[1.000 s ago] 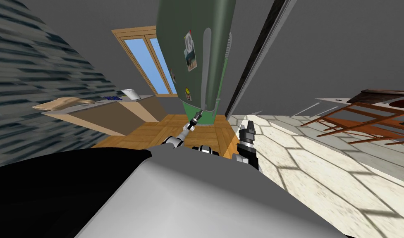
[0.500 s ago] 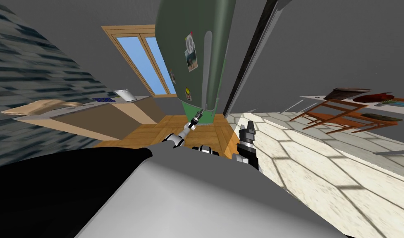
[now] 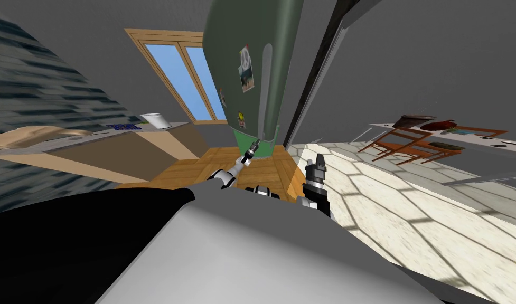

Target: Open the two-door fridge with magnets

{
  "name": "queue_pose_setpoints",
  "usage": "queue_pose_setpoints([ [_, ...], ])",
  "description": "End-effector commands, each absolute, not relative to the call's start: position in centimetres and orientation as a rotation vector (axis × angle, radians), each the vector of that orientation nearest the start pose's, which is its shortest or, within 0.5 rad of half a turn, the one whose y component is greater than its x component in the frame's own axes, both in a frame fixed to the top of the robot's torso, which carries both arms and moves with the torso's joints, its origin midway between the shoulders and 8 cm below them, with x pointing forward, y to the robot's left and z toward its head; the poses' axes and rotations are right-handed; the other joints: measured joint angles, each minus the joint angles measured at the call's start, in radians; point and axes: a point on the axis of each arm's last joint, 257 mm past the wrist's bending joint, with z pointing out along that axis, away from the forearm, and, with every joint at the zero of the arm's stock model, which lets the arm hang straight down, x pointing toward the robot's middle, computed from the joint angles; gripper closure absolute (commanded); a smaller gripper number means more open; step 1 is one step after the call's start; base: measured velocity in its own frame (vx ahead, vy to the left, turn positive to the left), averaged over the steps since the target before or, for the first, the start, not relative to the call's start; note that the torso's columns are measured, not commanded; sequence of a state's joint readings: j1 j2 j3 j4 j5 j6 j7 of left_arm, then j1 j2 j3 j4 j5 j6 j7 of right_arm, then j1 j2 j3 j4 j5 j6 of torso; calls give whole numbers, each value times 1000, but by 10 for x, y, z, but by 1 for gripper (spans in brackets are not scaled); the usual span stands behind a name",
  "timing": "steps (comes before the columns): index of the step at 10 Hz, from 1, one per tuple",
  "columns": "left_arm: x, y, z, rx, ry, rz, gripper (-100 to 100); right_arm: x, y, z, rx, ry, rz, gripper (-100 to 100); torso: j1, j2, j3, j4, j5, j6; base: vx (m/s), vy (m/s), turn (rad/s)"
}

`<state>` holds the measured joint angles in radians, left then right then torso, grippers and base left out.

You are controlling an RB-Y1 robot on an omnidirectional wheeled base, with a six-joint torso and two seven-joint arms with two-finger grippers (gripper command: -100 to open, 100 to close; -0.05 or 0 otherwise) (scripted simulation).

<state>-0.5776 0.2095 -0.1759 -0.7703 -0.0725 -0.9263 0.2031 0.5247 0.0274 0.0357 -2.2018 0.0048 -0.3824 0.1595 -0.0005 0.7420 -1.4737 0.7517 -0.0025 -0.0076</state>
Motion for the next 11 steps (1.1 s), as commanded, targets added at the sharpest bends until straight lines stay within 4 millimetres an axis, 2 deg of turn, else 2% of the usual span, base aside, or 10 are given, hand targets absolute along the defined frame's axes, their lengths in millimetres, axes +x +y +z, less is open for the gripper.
queue_pose_setpoints([
  [1, 613, 120, -78, -409, 1051, -1612, 100, 374, -278, -44, 780, 794, 1130, 0, 5, 5, 3, -4, 2, 7, -145, 170, -225],
  [2, 614, 124, -77, -429, 1035, -1618, 100, 374, -278, -44, 780, 794, 1130, 0, 5, 7, 5, -4, 2, 6, -87, 77, -28],
  [3, 612, 119, -89, -435, 1068, -1614, 100, 374, -278, -44, 781, 794, 1130, 0, 1, 4, 3, -3, 1, 2, -31, 17, 3],
  [4, 607, 111, -88, -416, 1078, -1651, 100, 374, -278, -44, 781, 794, 1130, 0, -2, 1, 1, -5, 0, 5, -106, 144, -14],
  [5, 607, 111, -88, -416, 1078, -1651, 100, 374, -278, -44, 780, 794, 1130, 0, 4, 4, 3, -7, 2, 7, -124, 204, -41],
  [7, 605, 106, -85, -402, 1081, -1671, 100, 374, -278, -44, 781, 795, 1130, 0, 5, 2, 2, -6, 3, 5, -80, 170, -28],
  [8, 600, 97, -80, -376, 1086, -1712, 100, 374, -278, -44, 781, 795, 1130, 0, 1, -1, 0, -5, 2, 4, -112, 219, -21],
  [9, 600, 97, -80, -376, 1086, -1712, 100, 374, -278, -44, 780, 795, 1130, 0, 7, 2, 1, -4, 3, 3, -114, 209, -38],
  [11, 600, 97, -80, -376, 1086, -1712, 100, 374, -278, -44, 781, 795, 1130, 0, 2, 0, 0, -2, 2, 1, -50, 44, 11],
])
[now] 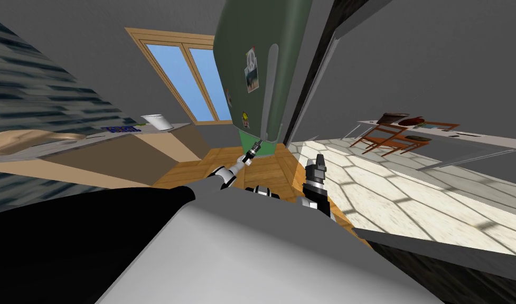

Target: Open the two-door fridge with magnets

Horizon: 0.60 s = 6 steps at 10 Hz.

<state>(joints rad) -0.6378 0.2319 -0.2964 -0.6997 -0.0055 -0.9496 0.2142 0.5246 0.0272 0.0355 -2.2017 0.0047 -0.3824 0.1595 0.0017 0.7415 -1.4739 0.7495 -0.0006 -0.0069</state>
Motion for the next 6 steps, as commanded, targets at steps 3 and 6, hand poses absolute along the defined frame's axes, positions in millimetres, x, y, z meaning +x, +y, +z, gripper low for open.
queue_pose_setpoints([
  [3, 591, 83, -73, -336, 1096, -1773, 100, 374, -278, -44, 781, 795, 1130, 0, 8, 6, 4, 0, 2, 3, -77, 150, -21],
  [6, 585, 74, -85, -336, 1133, -1792, 100, 374, -278, -44, 780, 795, 1130, 0, 4, 10, 6, 3, 1, 2, -130, 184, -18],
])
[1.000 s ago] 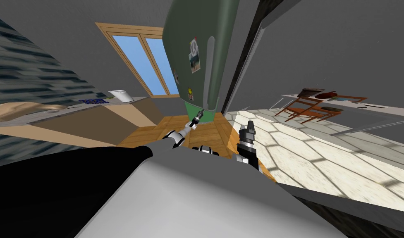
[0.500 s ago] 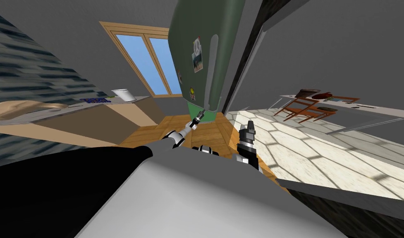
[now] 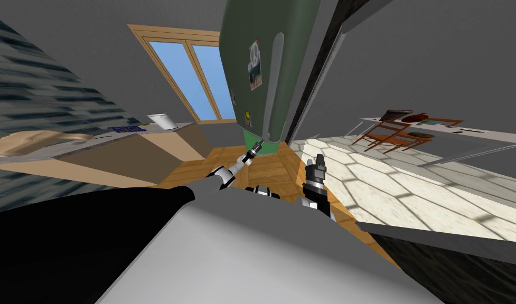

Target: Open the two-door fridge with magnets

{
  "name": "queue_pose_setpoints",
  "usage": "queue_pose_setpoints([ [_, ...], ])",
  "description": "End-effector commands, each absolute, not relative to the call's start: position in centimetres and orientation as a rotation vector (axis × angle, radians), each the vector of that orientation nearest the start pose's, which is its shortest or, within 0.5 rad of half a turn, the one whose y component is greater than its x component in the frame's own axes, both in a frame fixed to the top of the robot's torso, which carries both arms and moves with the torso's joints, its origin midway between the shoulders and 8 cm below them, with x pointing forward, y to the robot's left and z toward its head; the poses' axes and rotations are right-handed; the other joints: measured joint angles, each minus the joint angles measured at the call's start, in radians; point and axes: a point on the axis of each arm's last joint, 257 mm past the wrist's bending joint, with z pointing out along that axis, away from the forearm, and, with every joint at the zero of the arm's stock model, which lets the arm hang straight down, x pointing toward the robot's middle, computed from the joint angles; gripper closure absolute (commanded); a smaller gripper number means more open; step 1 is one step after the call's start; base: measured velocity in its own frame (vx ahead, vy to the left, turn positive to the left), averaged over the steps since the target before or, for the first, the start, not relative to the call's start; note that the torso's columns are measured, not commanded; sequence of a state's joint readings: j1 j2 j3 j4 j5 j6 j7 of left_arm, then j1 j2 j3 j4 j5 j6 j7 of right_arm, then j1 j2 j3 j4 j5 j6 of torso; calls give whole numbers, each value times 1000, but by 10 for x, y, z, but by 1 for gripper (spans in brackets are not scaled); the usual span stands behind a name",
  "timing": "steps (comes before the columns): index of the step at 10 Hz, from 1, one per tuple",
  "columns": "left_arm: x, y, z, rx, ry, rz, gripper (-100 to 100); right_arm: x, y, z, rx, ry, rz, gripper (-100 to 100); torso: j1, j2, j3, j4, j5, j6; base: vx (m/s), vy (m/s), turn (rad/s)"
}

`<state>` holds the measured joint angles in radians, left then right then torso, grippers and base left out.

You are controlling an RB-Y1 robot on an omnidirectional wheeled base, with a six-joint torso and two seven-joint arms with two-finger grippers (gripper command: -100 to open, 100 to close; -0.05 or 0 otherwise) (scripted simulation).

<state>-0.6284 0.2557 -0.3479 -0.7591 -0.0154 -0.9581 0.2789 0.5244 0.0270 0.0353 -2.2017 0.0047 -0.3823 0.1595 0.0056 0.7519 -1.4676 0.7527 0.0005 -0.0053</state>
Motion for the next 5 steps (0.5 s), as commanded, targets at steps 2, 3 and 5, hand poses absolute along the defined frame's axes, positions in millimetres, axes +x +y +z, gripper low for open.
queue_pose_setpoints([
  [2, 592, 72, -78, -337, 1158, -1806, -100, 374, -278, -44, 781, 795, 1130, 0, -7, -7, -4, -5, -2, 6, -71, 160, 7],
  [3, 596, 72, -73, -337, 1158, -1807, -100, 374, -278, -44, 781, 795, 1130, 0, -11, -9, -5, -9, -2, 6, -53, -27, 10],
  [5, 606, 72, -56, -338, 1157, -1808, -100, 374, -278, -44, 781, 794, 1130, 0, -14, -15, -9, -12, -4, 7, -55, -45, 7],
])
